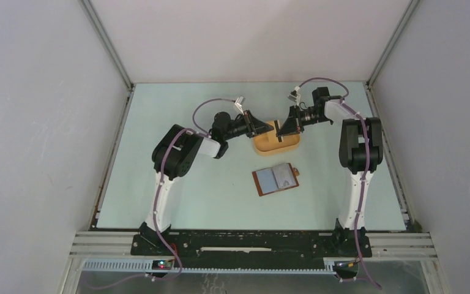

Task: Put the credit cards into the card holder
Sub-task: Place the credit card in the storage box.

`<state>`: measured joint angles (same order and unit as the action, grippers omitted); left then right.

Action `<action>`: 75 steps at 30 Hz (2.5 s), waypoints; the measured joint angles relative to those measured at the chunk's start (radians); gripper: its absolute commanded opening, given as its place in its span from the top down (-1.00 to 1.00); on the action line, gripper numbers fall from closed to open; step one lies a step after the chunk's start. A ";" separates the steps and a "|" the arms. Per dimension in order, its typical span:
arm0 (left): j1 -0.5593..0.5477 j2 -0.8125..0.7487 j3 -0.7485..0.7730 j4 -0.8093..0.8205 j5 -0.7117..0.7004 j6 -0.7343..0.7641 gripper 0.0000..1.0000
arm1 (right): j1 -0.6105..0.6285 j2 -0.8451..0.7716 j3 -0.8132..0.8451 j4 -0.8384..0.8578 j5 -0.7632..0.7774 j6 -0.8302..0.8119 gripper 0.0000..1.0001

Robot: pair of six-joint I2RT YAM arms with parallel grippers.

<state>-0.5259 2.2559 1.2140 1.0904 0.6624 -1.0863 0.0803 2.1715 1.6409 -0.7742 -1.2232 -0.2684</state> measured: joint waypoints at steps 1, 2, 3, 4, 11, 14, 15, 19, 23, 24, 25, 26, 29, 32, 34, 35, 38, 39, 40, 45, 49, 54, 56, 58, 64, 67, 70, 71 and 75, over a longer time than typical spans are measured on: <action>0.000 0.005 0.003 0.002 0.002 -0.007 1.00 | -0.002 0.006 0.003 -0.005 -0.003 0.000 0.65; 0.000 0.011 0.007 0.007 0.007 -0.013 1.00 | -0.003 0.012 0.006 -0.010 -0.007 -0.002 0.59; 0.000 0.014 0.009 0.009 0.010 -0.017 1.00 | -0.004 0.016 0.008 -0.014 -0.011 -0.003 0.53; 0.000 0.017 0.011 0.013 0.014 -0.022 1.00 | -0.005 0.021 0.012 -0.019 -0.014 -0.006 0.48; 0.001 0.052 0.041 0.071 0.029 -0.073 1.00 | 0.000 0.045 0.043 -0.055 -0.051 -0.021 0.29; 0.005 0.057 0.041 0.085 0.031 -0.093 1.00 | 0.000 0.048 0.049 -0.064 -0.066 -0.022 0.53; 0.006 0.058 0.041 0.091 0.032 -0.095 1.00 | 0.000 0.049 0.051 -0.066 -0.071 -0.022 0.68; 0.010 0.062 0.041 0.113 0.040 -0.112 0.82 | -0.002 0.057 0.058 -0.072 -0.089 -0.018 1.00; 0.016 0.068 0.041 0.123 0.044 -0.128 0.27 | -0.001 0.061 0.060 -0.077 -0.105 -0.013 1.00; 0.018 0.068 0.041 0.125 0.044 -0.131 0.12 | -0.001 0.061 0.061 -0.078 -0.105 -0.013 1.00; 0.019 0.068 0.041 0.129 0.045 -0.137 0.04 | 0.000 0.061 0.061 -0.078 -0.103 -0.012 1.00; 0.019 0.068 0.041 0.134 0.044 -0.138 0.00 | 0.000 0.061 0.061 -0.079 -0.101 -0.012 1.00; 0.019 0.069 0.041 0.150 0.048 -0.145 -0.01 | 0.001 0.061 0.061 -0.079 -0.091 -0.010 1.00; 0.018 0.068 0.041 0.159 0.050 -0.146 0.16 | 0.006 0.061 0.061 -0.077 -0.077 -0.003 1.00; 0.018 0.069 0.041 0.160 0.051 -0.146 0.30 | 0.009 0.061 0.061 -0.073 -0.071 0.004 1.00; 0.018 0.069 0.041 0.159 0.051 -0.147 0.39 | 0.009 0.061 0.061 -0.073 -0.070 0.007 1.00; 0.019 0.071 0.041 0.156 0.050 -0.147 0.57 | 0.010 0.061 0.061 -0.072 -0.070 0.013 1.00; 0.019 0.074 0.041 0.156 0.049 -0.148 0.62 | 0.010 0.061 0.061 -0.072 -0.070 0.016 1.00; 0.020 0.077 0.041 0.155 0.048 -0.148 0.65 | 0.011 0.061 0.061 -0.073 -0.070 0.018 1.00; 0.023 0.082 0.041 0.157 0.050 -0.153 0.95 | 0.013 0.061 0.061 -0.074 -0.072 0.022 0.70; 0.024 0.084 0.041 0.200 0.067 -0.183 0.99 | 0.008 0.061 0.061 -0.082 -0.088 0.007 0.52; 0.026 0.086 0.041 0.232 0.083 -0.201 1.00 | 0.001 0.061 0.061 -0.105 -0.097 -0.013 0.40; 0.027 0.086 0.041 0.233 0.084 -0.205 1.00 | 0.000 0.061 0.061 -0.108 -0.097 -0.016 0.30; 0.028 0.087 0.041 0.236 0.087 -0.208 1.00 | -0.002 0.061 0.061 -0.108 -0.097 -0.018 0.22; 0.029 0.100 0.059 0.241 0.101 -0.220 1.00 | -0.008 0.061 0.061 -0.108 -0.099 -0.017 0.08; 0.029 0.103 0.069 0.242 0.105 -0.225 0.99 | -0.006 0.061 0.061 -0.108 -0.107 -0.017 0.14; 0.029 0.108 0.087 0.248 0.109 -0.228 0.99 | 0.000 0.061 0.063 -0.110 -0.120 -0.016 0.48; 0.029 0.111 0.093 0.249 0.109 -0.232 0.97 | 0.002 0.061 0.064 -0.113 -0.122 -0.017 0.58; 0.030 0.117 0.100 0.243 0.108 -0.231 0.72 | 0.013 0.061 0.072 -0.117 -0.126 -0.005 0.96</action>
<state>-0.4961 2.3734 1.3144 1.3334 0.7700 -1.3174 0.0933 2.2326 1.7134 -0.8917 -1.3487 -0.2729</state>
